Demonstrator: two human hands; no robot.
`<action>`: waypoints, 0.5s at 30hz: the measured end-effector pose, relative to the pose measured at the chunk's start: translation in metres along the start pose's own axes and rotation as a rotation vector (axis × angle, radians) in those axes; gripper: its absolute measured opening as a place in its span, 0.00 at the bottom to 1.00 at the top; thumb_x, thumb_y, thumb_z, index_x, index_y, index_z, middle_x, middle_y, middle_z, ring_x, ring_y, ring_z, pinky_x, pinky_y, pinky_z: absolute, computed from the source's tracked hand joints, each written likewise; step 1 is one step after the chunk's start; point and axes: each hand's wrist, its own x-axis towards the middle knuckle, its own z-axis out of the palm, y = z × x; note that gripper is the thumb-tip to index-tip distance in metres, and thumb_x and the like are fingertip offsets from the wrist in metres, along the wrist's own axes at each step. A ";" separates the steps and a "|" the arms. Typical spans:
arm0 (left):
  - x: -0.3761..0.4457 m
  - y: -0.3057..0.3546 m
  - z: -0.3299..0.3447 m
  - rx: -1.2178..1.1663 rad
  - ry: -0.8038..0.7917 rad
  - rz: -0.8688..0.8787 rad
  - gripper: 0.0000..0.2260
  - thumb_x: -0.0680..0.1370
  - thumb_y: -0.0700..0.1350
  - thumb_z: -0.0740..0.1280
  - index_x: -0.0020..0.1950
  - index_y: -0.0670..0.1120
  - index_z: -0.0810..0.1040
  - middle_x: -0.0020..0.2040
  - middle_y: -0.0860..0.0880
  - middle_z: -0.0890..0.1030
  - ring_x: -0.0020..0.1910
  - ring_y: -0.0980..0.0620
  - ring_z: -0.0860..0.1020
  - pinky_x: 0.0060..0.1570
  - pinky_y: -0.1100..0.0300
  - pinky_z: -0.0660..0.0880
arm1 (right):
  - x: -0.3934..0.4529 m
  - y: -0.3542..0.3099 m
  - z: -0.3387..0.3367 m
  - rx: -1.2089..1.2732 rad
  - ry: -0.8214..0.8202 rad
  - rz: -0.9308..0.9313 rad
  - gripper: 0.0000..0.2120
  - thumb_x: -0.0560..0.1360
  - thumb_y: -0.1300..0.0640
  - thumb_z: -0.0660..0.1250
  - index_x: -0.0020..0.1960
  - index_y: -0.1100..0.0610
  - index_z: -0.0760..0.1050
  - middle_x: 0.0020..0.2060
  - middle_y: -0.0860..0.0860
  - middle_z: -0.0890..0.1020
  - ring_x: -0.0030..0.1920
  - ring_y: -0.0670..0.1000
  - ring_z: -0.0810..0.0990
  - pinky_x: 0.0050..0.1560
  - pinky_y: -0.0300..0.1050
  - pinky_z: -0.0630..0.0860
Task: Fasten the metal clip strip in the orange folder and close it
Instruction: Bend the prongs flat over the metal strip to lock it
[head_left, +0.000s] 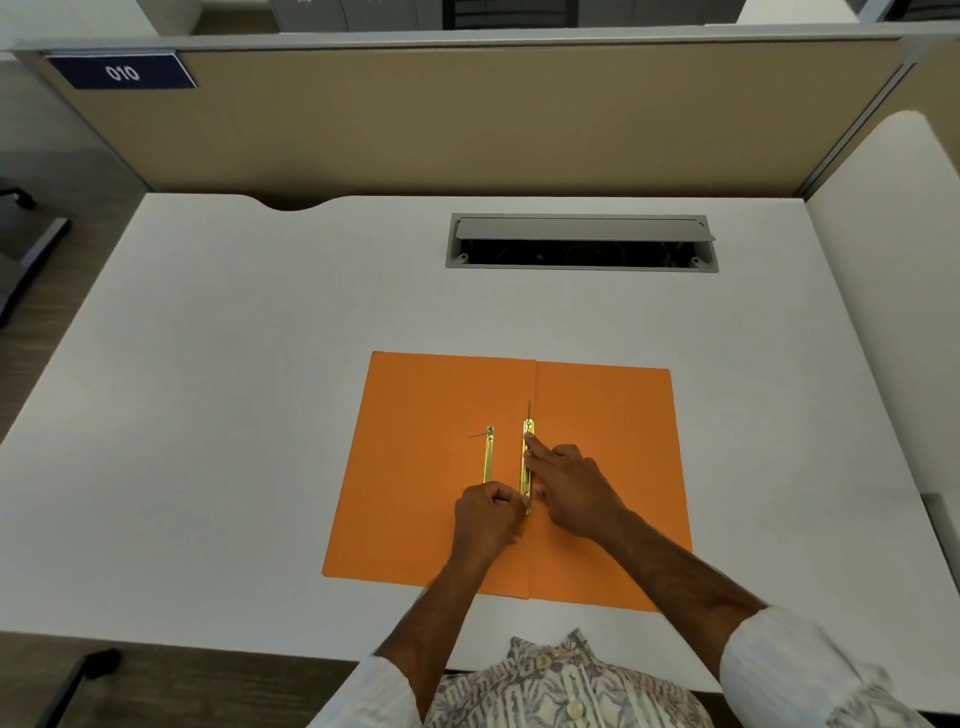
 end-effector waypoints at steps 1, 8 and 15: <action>-0.001 0.000 0.000 0.006 0.003 0.003 0.05 0.73 0.41 0.74 0.43 0.39 0.84 0.36 0.38 0.85 0.29 0.49 0.81 0.36 0.49 0.83 | 0.000 -0.001 0.000 0.002 0.009 0.007 0.23 0.79 0.55 0.61 0.74 0.53 0.63 0.79 0.47 0.55 0.70 0.58 0.65 0.59 0.56 0.73; -0.013 -0.005 0.002 0.091 0.050 0.117 0.04 0.74 0.37 0.69 0.43 0.39 0.83 0.34 0.39 0.85 0.31 0.42 0.83 0.36 0.50 0.83 | 0.002 -0.009 0.002 0.036 0.059 0.073 0.25 0.76 0.45 0.66 0.70 0.53 0.69 0.77 0.46 0.61 0.67 0.57 0.68 0.58 0.53 0.73; -0.019 -0.009 0.008 0.135 0.135 0.158 0.03 0.74 0.39 0.70 0.43 0.43 0.84 0.36 0.45 0.86 0.36 0.48 0.84 0.40 0.56 0.80 | 0.003 -0.012 0.002 0.001 0.065 0.077 0.26 0.75 0.44 0.67 0.69 0.53 0.70 0.77 0.47 0.62 0.65 0.58 0.69 0.58 0.53 0.74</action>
